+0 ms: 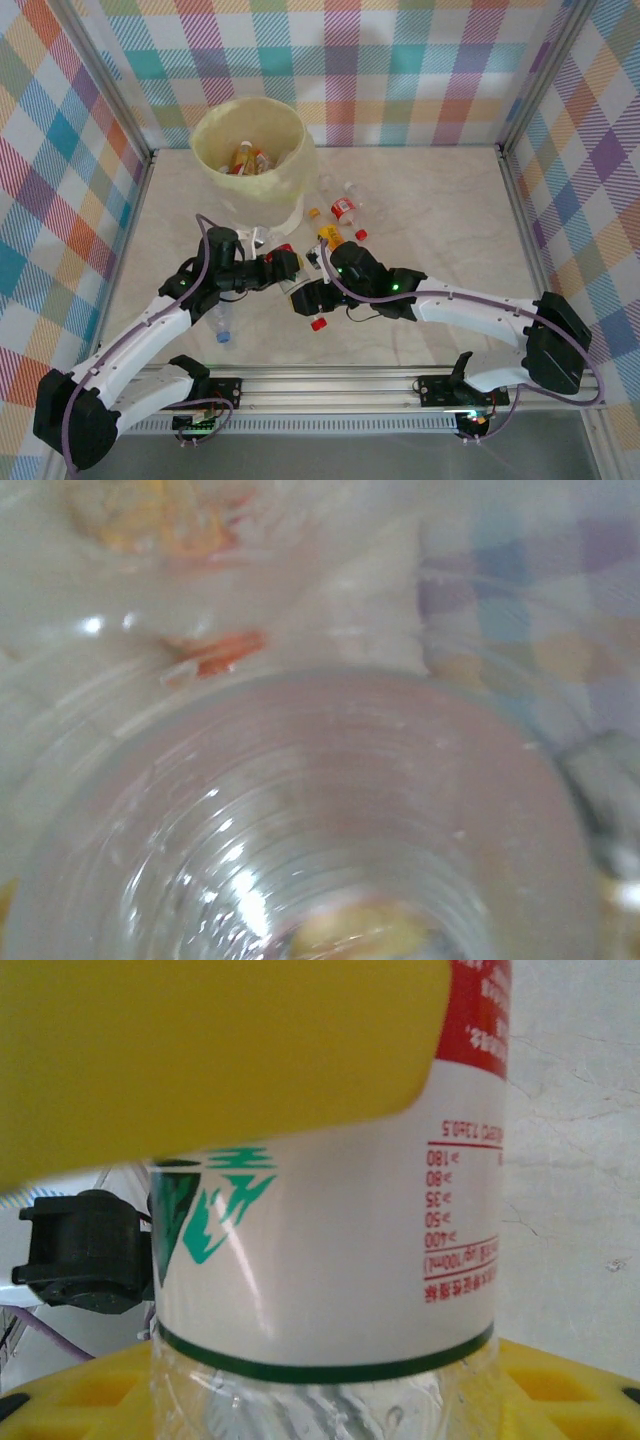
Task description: Put the plastic bottles in the bin
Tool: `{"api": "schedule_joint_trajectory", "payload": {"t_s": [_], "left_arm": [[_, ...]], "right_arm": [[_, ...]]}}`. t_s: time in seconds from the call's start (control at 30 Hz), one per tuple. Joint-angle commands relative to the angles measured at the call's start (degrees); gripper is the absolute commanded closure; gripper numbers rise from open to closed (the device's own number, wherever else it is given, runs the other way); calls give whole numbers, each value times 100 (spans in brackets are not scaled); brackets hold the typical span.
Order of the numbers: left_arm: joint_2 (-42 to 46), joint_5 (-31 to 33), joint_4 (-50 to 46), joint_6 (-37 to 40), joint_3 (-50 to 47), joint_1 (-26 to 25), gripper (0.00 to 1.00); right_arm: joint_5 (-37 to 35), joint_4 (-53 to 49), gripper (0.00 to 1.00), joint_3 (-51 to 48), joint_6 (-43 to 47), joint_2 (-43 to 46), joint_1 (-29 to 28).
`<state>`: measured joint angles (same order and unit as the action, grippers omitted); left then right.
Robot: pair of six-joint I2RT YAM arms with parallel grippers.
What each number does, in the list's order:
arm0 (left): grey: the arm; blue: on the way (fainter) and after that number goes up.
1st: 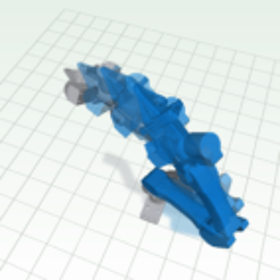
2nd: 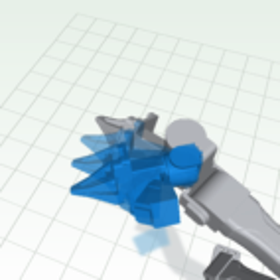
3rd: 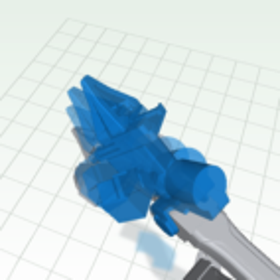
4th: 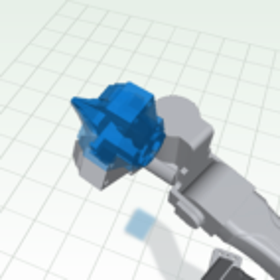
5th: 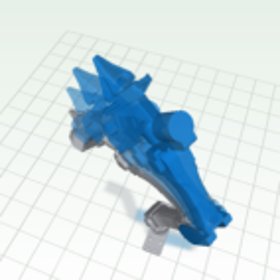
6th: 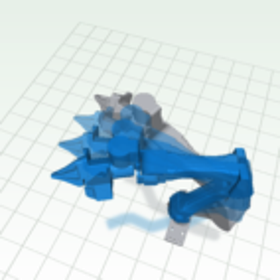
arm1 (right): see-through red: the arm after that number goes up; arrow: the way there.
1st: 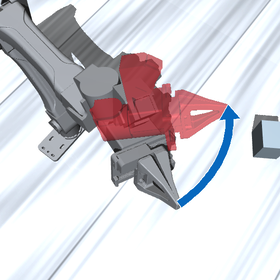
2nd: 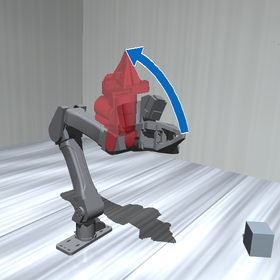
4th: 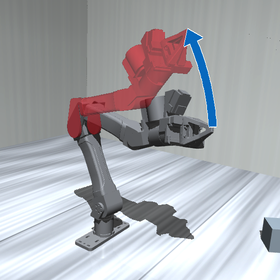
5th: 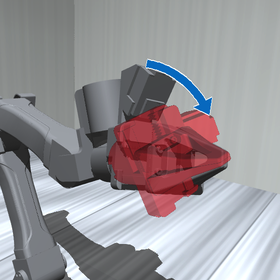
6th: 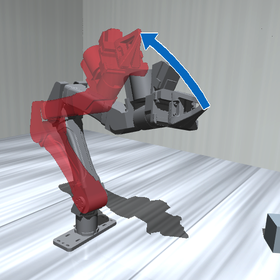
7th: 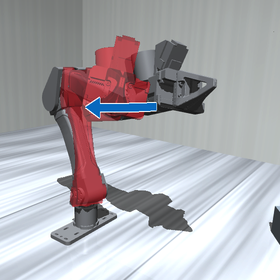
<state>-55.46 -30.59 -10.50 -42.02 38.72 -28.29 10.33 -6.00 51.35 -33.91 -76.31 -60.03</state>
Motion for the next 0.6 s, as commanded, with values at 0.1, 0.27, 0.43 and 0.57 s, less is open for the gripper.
{"api": "schedule_joint_trajectory", "payload": {"t_s": [0.1, 0.27, 0.43, 0.57], "left_arm": [[115, 316, 242, -351, 301, -53, 37], [187, 452, -244, -238, 731, -45, 42], [93, 952, -1447, 355, 1749, 21, 44], [-297, 1054, -2012, 784, 2737, 228, 44]], "right_arm": [[-3, 126, 40, -60, 101, 108, -15], [-48, 125, 20, -44, 113, 194, -23], [-99, -75, 9, -2, 283, 534, -10], [-295, -309, 6, 24, 449, 1000, -2]]}}
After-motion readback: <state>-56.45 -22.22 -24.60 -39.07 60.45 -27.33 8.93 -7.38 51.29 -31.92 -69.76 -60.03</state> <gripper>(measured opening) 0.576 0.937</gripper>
